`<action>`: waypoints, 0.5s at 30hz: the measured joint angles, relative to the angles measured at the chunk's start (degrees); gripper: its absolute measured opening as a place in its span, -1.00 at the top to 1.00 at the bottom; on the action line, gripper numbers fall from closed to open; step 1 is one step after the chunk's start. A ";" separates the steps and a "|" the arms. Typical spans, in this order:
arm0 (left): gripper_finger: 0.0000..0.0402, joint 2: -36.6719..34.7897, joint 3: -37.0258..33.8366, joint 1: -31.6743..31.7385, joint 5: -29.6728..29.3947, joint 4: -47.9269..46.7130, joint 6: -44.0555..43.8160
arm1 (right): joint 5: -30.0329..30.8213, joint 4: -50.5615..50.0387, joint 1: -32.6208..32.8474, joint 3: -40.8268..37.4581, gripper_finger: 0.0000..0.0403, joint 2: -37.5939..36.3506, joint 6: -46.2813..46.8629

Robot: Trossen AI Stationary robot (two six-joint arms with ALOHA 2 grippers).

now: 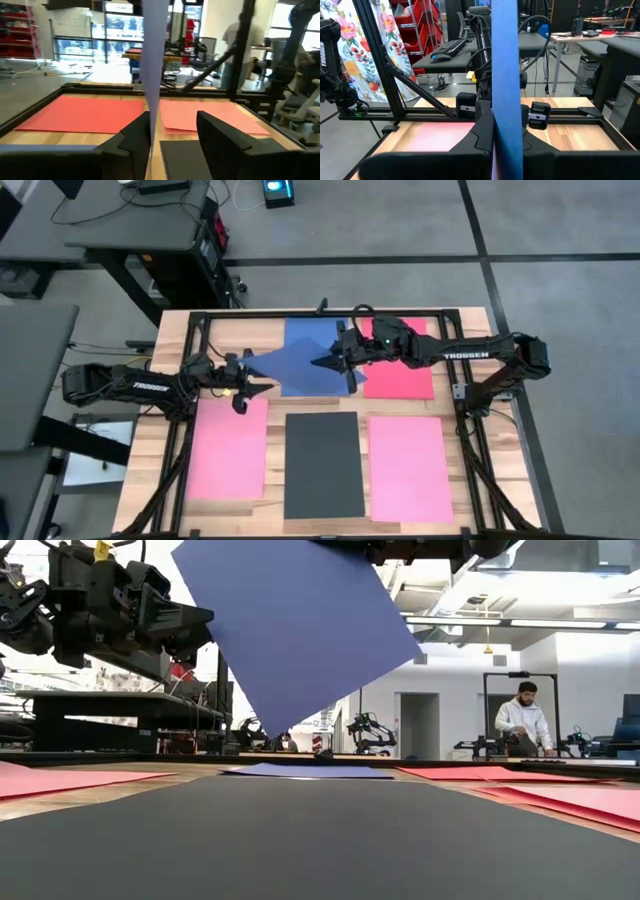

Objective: Organize paper
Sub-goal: Stack the blue paper on top of the blue paper

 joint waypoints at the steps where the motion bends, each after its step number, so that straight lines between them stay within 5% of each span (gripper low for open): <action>1: 0.33 0.00 0.00 -0.22 -1.42 0.00 -0.11 | -0.02 -0.02 -0.04 0.00 1.00 0.00 0.00; 9: 0.94 0.02 3.00 -0.47 -5.97 -0.13 -1.29 | 0.00 -1.19 -0.46 0.00 1.00 0.00 0.02; 15: 1.00 0.00 6.34 -0.28 -5.67 -2.74 -1.36 | 0.00 -8.28 -1.80 0.00 1.00 0.00 1.10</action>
